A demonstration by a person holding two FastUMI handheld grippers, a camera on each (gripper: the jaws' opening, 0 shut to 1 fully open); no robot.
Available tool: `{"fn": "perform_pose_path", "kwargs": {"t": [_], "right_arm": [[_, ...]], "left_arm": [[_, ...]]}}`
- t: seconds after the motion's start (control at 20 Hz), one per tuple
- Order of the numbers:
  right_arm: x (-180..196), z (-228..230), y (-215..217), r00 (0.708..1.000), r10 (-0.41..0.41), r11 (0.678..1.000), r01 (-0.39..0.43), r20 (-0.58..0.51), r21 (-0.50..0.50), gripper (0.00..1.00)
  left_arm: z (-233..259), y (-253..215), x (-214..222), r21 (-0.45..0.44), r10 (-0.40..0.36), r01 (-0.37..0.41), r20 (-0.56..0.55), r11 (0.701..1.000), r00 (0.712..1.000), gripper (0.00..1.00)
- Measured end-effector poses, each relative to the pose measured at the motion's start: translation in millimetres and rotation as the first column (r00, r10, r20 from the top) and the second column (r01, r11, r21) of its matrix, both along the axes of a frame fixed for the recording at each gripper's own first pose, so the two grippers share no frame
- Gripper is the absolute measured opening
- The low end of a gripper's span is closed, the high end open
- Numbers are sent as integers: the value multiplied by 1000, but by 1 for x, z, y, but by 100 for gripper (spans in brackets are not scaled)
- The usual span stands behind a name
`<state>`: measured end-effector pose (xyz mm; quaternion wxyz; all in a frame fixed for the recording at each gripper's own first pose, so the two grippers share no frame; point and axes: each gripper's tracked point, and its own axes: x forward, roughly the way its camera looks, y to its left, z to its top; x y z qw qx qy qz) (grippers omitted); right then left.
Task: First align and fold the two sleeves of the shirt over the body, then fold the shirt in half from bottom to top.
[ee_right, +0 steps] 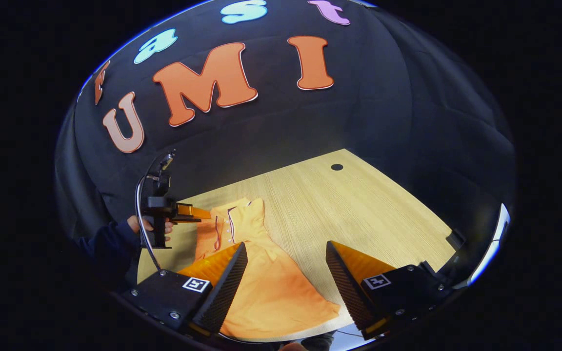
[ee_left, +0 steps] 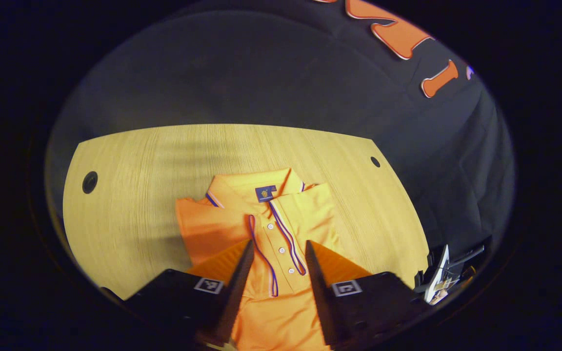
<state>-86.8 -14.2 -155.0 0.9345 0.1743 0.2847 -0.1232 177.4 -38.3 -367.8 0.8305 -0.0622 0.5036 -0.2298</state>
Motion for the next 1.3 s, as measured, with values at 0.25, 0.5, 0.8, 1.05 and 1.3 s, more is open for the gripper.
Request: {"fn": "perform_pose_path", "kwargs": {"t": [0.25, 0.5, 0.8, 1.05, 1.3], "right_arm": [[17, 8, -2, 997, 47, 997, -44, 54, -61, 98], [34, 27, -1, 978, 166, 972, -140, 124, -190, 99], [37, 43, -2, 940, 274, 931, -206, 204, -302, 98], [45, 55, 2, 897, 339, 913, -240, 284, -330, 99], [44, 71, 1, 853, 377, 895, -235, 361, -379, 99]], "left_arm": [[39, 31, -9, 74, 46, -58, 158, 996, 986, 98], [106, 53, -37, 49, 166, -193, 341, 980, 925, 98], [178, 73, -86, -13, 283, -334, 559, 943, 779, 98], [238, 79, -128, -31, 296, -390, 707, 920, 642, 97], [271, 76, -171, -59, 317, -438, 776, 897, 545, 98]]}}
